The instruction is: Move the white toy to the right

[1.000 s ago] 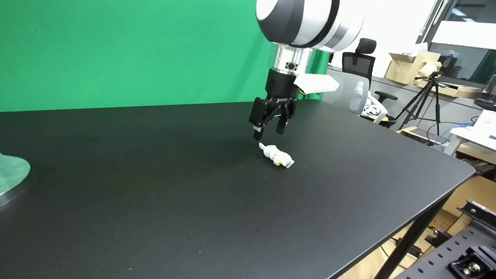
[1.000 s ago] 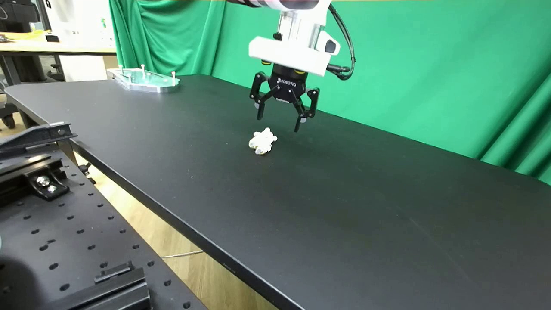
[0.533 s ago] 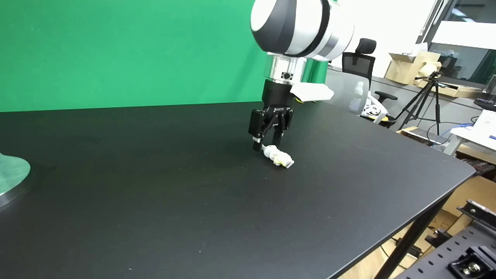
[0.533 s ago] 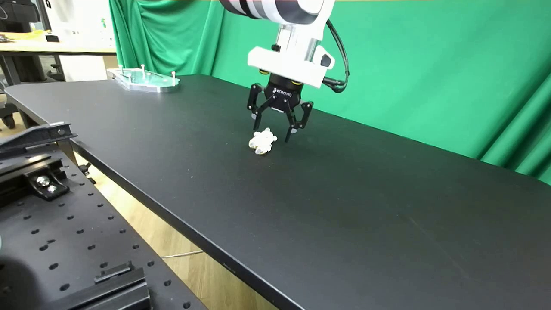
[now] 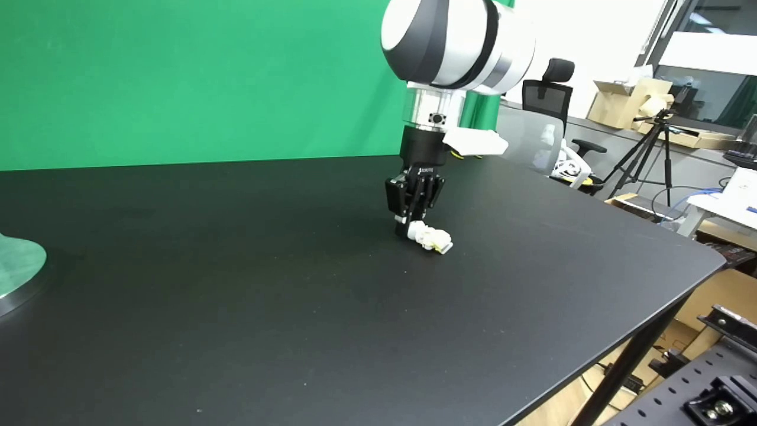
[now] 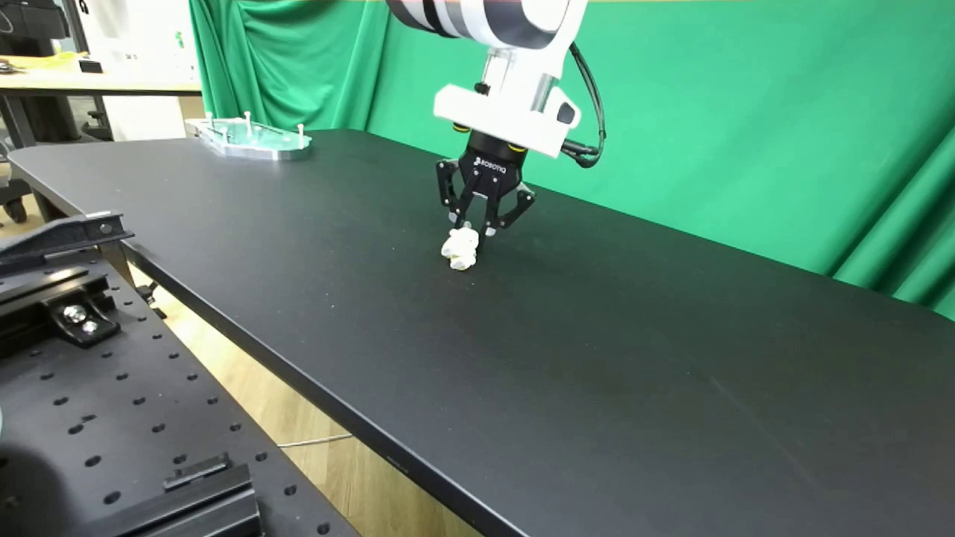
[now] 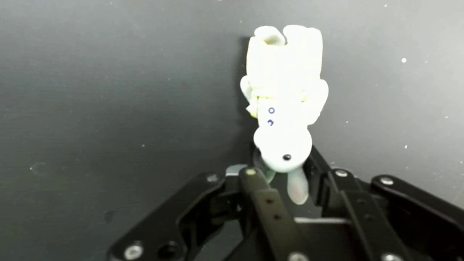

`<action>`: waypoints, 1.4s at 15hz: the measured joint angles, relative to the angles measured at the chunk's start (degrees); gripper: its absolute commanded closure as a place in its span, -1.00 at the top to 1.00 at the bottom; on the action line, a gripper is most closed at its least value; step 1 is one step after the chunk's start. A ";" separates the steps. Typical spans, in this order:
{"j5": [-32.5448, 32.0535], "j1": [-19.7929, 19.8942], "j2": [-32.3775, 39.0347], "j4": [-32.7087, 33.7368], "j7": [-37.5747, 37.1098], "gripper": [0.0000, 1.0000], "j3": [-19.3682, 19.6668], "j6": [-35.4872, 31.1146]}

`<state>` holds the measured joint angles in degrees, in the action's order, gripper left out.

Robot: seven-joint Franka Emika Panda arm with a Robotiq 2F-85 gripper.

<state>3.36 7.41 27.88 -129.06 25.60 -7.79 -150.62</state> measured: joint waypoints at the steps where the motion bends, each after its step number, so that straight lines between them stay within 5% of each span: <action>1: 0.00 0.01 0.03 0.10 0.18 -0.83 -0.02 0.26; 12: -0.09 0.04 -0.33 1.27 0.85 -0.83 0.05 1.05; 21: 0.23 2.13 -1.61 9.87 2.05 -0.83 1.05 11.01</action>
<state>3.59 9.54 26.27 -119.18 27.65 -6.74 -139.61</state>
